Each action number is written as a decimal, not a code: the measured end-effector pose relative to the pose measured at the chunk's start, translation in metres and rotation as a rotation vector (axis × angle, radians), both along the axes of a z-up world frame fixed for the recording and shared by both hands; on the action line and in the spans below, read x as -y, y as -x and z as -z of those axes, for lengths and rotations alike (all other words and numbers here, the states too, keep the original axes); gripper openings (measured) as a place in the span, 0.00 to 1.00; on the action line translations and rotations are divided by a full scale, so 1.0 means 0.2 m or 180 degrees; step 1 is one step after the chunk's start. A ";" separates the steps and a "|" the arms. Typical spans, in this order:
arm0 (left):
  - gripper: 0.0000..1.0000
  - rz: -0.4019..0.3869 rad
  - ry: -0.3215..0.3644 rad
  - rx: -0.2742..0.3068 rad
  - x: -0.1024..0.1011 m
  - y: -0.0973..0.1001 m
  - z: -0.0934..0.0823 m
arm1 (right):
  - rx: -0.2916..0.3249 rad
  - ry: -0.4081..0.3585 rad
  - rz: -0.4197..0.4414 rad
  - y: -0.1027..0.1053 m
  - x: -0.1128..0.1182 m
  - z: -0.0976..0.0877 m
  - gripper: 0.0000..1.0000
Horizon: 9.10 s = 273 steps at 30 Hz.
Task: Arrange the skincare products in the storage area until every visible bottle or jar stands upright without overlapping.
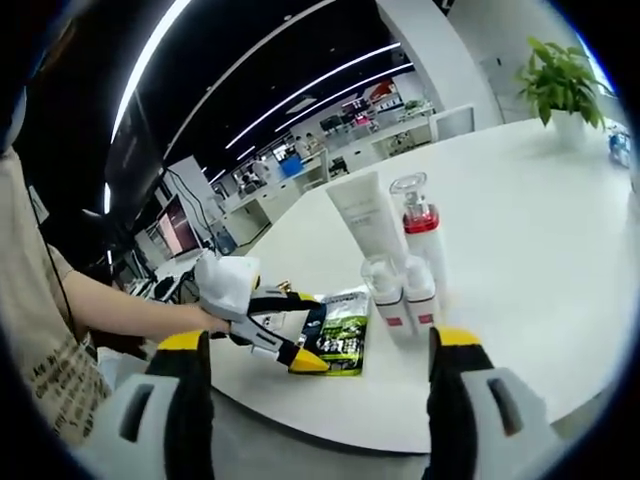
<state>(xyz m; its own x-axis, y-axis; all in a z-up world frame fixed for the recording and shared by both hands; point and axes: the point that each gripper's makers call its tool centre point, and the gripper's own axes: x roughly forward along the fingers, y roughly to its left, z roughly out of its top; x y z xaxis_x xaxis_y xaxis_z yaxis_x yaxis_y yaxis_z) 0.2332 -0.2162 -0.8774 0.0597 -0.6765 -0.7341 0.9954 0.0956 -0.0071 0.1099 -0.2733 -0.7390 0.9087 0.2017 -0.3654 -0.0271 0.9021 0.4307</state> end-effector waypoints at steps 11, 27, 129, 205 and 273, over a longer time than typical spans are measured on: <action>0.76 0.0206 0.0011 -0.0019 0.02 0.00 0.00 | -0.0017 0.0017 0.0012 0.00 0.00 0.01 0.90; 0.79 0.0055 0.0100 -0.0034 -0.02 0.03 -0.10 | -0.0014 0.0021 -0.0045 -0.01 -0.02 0.00 0.89; 0.93 -0.1545 0.0240 -0.0558 -0.82 -0.14 -0.21 | -0.0383 0.0196 -0.0378 -0.02 -0.14 0.16 0.89; 0.37 -0.0117 -0.0494 -0.0040 -0.57 -0.36 -0.01 | -0.0609 0.0208 -0.0269 -0.03 -0.11 0.22 0.88; 0.36 0.0172 0.0009 0.0876 -0.55 0.09 -0.66 | 0.0032 -0.0034 -0.1280 -0.34 -0.54 -0.15 0.41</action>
<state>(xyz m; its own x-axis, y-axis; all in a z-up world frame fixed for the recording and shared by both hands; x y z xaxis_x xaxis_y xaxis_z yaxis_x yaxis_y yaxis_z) 0.2154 -0.1063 -0.7451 0.2203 -0.6861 -0.6933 0.9636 0.0428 0.2639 0.1782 -0.1655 -0.7089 0.7600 0.5456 -0.3530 -0.3813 0.8143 0.4377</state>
